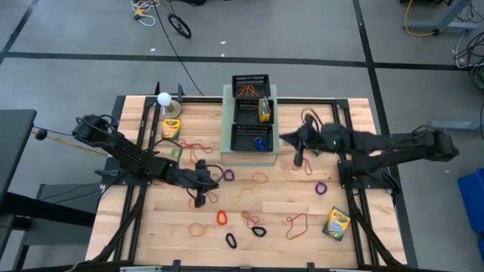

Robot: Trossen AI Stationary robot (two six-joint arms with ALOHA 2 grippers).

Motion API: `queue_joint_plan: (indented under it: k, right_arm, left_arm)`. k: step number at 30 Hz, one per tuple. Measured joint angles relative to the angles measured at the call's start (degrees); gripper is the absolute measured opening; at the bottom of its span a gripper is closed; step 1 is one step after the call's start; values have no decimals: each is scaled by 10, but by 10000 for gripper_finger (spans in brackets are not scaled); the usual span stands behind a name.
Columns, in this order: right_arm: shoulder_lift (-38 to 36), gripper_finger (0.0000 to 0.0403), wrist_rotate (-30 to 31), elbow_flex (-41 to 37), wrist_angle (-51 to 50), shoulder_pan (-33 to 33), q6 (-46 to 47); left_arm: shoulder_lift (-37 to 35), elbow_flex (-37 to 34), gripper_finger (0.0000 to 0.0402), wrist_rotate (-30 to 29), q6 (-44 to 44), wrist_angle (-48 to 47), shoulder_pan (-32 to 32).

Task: Pick & Place Office Desk Supplies
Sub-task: Put the middle orange rubber band into the top black bin on the shelf

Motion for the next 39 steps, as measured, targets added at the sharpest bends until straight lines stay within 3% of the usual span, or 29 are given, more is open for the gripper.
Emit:
queue_joint_plan:
  k: [8,11,20,28,39]
  right_arm:
    - [1,10,36,-79,120,90,-1]
    - [1,10,36,-100,170,106,-1]
    - [1,11,35,-121,202,126,-12]
    - [1,11,34,-121,202,126,-31]
    - [1,11,31,-121,198,126,-31]
  left_arm:
    - [17,88,77,49,12,-209,-6]
    - [17,109,74,87,13,-255,-20]
    - [17,149,112,101,-69,-458,-71]
    - [35,139,152,81,-126,-465,-68]
    - [57,139,105,74,-88,-456,-66]
